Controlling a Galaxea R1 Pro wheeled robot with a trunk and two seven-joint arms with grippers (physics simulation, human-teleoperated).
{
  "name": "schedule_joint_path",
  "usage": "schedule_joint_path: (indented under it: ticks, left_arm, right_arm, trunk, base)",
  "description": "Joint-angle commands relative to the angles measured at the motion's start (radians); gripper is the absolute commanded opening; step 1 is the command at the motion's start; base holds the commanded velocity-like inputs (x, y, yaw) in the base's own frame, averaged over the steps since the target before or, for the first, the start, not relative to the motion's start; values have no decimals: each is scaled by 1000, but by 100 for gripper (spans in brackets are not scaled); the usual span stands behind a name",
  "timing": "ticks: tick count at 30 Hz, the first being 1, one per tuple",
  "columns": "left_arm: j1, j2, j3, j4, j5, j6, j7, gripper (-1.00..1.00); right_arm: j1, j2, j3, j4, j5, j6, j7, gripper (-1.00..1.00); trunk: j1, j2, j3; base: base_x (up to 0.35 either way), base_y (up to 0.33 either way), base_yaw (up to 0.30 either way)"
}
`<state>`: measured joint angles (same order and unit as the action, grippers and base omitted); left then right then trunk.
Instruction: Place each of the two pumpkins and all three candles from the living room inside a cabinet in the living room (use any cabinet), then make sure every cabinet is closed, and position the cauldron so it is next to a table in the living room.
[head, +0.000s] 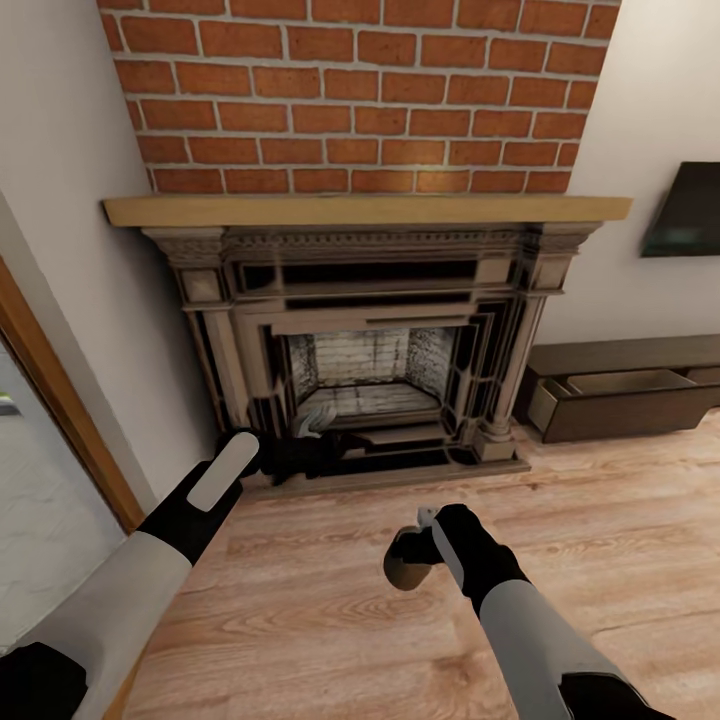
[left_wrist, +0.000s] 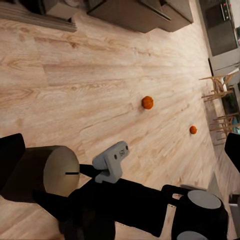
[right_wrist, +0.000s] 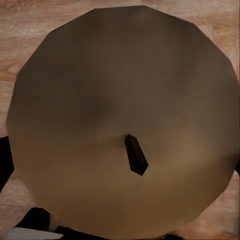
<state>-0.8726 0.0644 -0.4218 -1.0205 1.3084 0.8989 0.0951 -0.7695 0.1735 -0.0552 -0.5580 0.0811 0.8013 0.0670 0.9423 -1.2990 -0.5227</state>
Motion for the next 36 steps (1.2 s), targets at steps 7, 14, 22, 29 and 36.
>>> schedule_joint_path:
  ticks: [7,14,22,29,36]
  left_arm:
    - [0,0,0,0,0,0,0,100]
    - [1,0,0,0,0,0,0,100]
    - [1,0,0,0,0,0,0,100]
    - [0,0,0,0,0,0,0,100]
    - [0,-8,-7,-1,0,2,1,100]
  right_arm:
    - [0,1,0,16,-5,-10,-2,-100]
    - [0,1,0,16,-6,-10,-1,-100]
    - [0,1,0,17,-6,-10,-1,-100]
    - [0,1,0,17,-6,-10,-1,-100]
    - [0,1,0,17,-7,-10,-1,-100]
  trunk:
    - [0,0,0]
    - [0,0,2]
    - [0,0,6]
    - [0,0,10]
    - [0,0,15]
  base:
    - [301,-125,-28]
    - [302,-113,-220]
    - [322,-17,-246]
    - [328,28,-265]
    - [275,53,-267]
